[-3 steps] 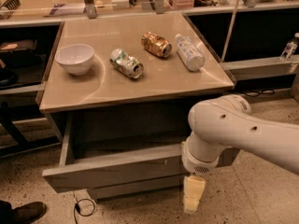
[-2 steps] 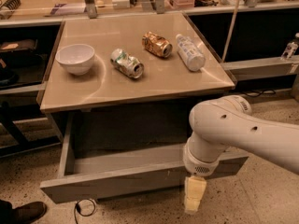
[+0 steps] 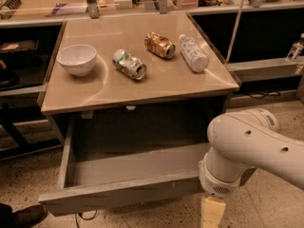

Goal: Open top drawer

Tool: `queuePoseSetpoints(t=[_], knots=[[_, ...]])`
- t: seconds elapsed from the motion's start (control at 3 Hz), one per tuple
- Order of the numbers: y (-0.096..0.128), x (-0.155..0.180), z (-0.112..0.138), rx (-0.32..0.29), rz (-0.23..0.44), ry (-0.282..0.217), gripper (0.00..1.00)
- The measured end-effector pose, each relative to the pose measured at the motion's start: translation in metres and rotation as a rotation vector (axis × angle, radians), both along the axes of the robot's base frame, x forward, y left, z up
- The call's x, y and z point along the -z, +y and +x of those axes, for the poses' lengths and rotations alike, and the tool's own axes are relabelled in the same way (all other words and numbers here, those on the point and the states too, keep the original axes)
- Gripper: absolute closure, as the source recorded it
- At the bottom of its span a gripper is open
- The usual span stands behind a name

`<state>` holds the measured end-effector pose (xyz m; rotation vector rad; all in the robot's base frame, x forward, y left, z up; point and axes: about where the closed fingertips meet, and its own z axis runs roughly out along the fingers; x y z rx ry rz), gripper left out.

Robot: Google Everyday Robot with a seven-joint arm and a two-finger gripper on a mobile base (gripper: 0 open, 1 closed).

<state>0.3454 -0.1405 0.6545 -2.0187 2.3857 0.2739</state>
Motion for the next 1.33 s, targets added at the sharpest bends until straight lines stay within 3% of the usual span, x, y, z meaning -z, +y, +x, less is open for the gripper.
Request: queuePoseSetpoints(t=[0.67, 1.0, 1.33], knots=[[-0.02, -0.009, -0.037, 0.044, -0.021, 0.044, 0.0], [-0.02, -0.009, -0.037, 0.044, -0.021, 0.044, 0.0], [-0.031, -0.016, -0.054, 0.08, -0.033, 0.053, 0.0]])
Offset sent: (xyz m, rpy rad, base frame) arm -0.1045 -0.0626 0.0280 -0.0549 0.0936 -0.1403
